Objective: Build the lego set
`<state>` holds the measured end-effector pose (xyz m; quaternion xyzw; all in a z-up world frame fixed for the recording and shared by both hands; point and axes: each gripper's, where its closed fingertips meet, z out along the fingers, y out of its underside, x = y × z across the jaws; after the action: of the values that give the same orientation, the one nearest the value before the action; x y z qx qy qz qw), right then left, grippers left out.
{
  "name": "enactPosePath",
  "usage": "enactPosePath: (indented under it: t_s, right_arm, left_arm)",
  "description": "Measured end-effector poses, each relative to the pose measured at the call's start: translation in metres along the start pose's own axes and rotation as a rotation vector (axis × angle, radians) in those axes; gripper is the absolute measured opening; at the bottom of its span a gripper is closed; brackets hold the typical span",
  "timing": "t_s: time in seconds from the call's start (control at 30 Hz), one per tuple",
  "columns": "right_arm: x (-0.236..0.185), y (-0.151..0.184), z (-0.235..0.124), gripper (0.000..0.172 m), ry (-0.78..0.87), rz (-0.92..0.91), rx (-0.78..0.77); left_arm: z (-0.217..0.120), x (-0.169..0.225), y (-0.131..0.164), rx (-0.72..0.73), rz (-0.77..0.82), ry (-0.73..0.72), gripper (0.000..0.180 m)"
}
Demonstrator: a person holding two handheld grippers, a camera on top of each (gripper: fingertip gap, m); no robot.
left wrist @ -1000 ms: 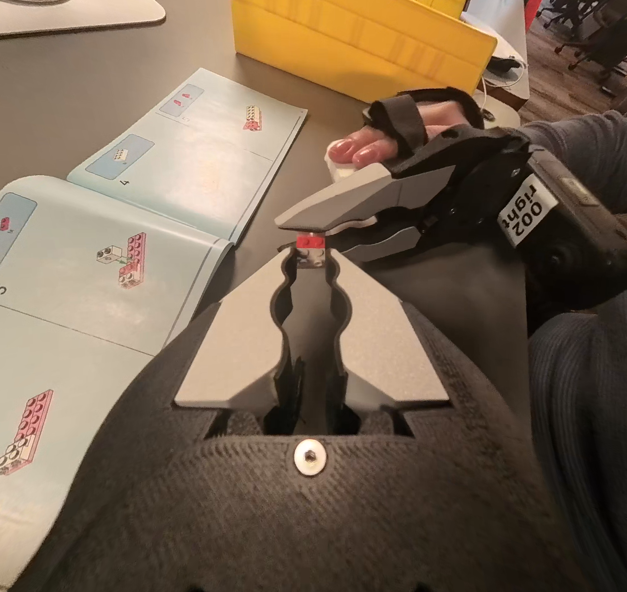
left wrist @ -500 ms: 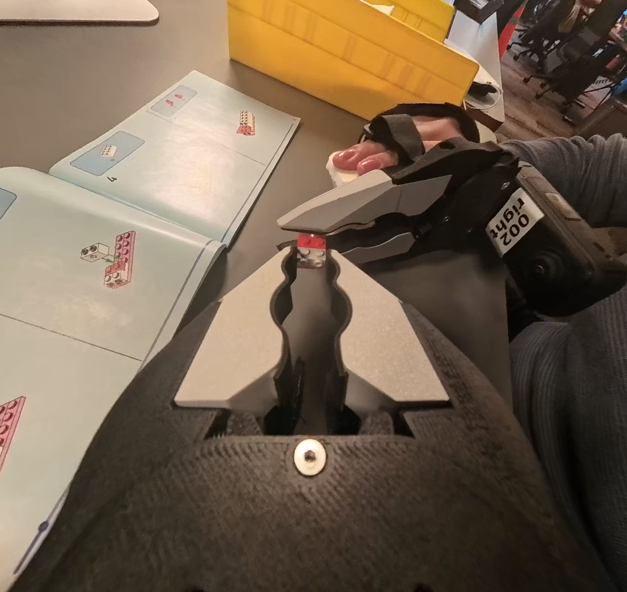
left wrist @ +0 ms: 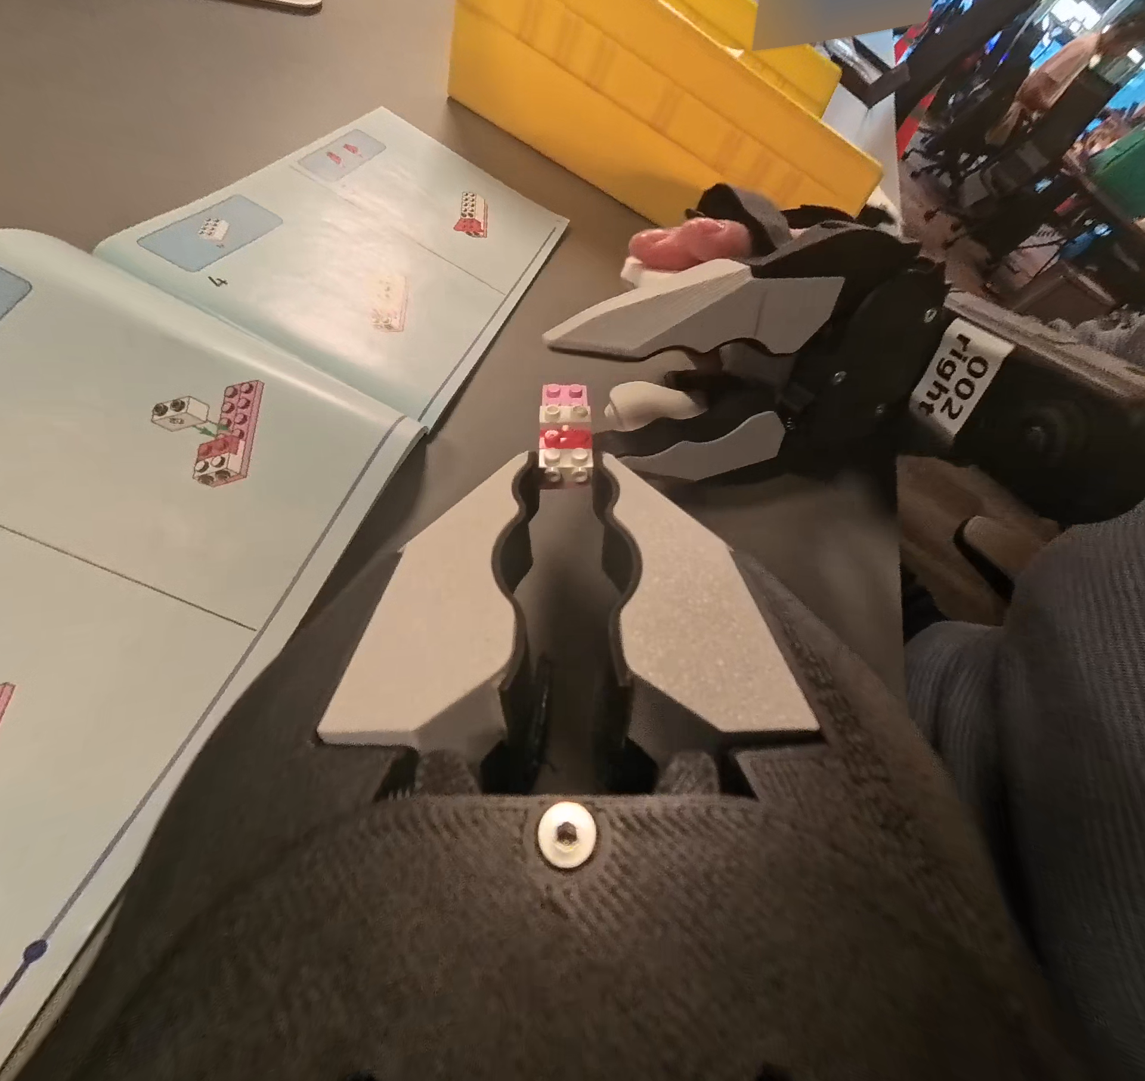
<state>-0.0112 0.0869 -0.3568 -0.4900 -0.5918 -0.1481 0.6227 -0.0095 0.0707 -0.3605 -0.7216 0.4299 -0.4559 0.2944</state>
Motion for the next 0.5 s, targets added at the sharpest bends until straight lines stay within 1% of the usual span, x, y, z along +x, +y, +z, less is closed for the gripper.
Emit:
enactPosePath:
  t_s: [0.07, 0.1, 0.13, 0.17, 0.2, 0.27, 0.3, 0.33, 0.43, 0.5]
  right_arm:
    - [-0.002, 0.002, -0.001, 0.036, -0.002, -0.050, -0.003]
    - [-0.006, 0.004, -0.003, 0.039, -0.026, -0.076, 0.003]
    - [-0.015, 0.005, -0.006, 0.046, -0.085, -0.092, 0.022]
    - [-0.026, 0.007, -0.011, 0.051, -0.167, -0.082, 0.043]
    - [-0.027, 0.011, -0.017, 0.047, -0.193, -0.044, 0.054]
    - [-0.015, 0.023, -0.028, 0.059, -0.207, 0.065, 0.055]
    - [-0.007, 0.030, -0.033, 0.063, -0.193, 0.129, 0.057]
    - [0.001, 0.035, -0.037, 0.064, -0.167, 0.183, 0.074]
    - [0.027, 0.043, -0.045, 0.062, -0.063, 0.329, 0.129]
    - [0.042, 0.044, -0.047, 0.061, -0.004, 0.418, 0.171]
  left_arm:
    - [0.000, -0.002, 0.001, 0.000, -0.010, 0.002, 0.016]
    - [0.000, -0.003, 0.002, -0.006, -0.007, -0.001, 0.016]
    - [0.001, -0.004, 0.005, -0.020, 0.002, -0.007, 0.016]
    - [0.002, -0.005, 0.008, -0.036, 0.015, -0.020, 0.016]
    - [0.004, -0.006, 0.011, -0.053, 0.026, -0.035, 0.016]
    - [0.009, -0.003, 0.017, -0.077, 0.043, -0.033, 0.016]
    - [0.011, -0.001, 0.020, -0.093, 0.054, -0.032, 0.016]
    - [0.014, 0.000, 0.023, -0.114, 0.073, -0.038, 0.016]
    - [0.021, 0.006, 0.036, -0.190, 0.158, -0.031, 0.016]
    - [0.023, 0.011, 0.039, -0.207, 0.217, -0.021, 0.016]
